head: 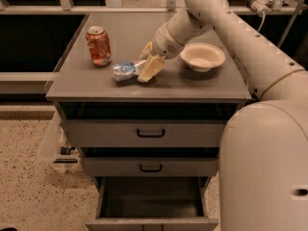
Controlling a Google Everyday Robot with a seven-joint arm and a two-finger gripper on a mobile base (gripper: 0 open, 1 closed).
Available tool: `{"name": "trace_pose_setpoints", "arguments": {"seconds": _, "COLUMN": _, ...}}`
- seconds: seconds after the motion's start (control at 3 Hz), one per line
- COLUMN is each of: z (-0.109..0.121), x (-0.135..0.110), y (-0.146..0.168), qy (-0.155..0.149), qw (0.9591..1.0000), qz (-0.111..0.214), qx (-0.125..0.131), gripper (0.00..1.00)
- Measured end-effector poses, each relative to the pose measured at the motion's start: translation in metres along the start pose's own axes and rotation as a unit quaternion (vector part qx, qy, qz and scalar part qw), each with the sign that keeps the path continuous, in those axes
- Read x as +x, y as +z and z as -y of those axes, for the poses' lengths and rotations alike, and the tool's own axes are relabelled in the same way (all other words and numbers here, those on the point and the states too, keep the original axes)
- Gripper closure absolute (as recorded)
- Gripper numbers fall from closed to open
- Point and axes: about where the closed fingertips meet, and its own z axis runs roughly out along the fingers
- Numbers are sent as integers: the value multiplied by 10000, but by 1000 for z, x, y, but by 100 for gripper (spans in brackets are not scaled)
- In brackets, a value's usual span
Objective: Place redbull can into bottom drawer
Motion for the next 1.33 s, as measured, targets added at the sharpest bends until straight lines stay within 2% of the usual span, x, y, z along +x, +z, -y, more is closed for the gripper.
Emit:
{"name": "trace_pose_setpoints", "arguments": {"seconds": 0.33, "z": 0, "x": -2, "y": 1, "qy": -16, "qw": 10000, "qz": 38, "qx": -39, "gripper": 100}}
{"name": "trace_pose_setpoints", "arguments": {"seconds": 0.67, "z": -19, "x": -3, "y": -13, "qy": 152, "qw": 9999, "qz": -14, "qx": 4, "gripper": 100}}
{"name": "trace_pose_setpoints", "arguments": {"seconds": 1.0, "z": -58, "x": -14, "y": -82, "qy": 796, "qw": 9939, "qz": -109, "qx": 761, "gripper": 100}}
{"name": "trace_pose_setpoints", "arguments": {"seconds": 1.33, "z": -107, "x": -39, "y": -140, "qy": 1371, "qw": 9787, "qz": -47, "qx": 1528, "gripper": 100}}
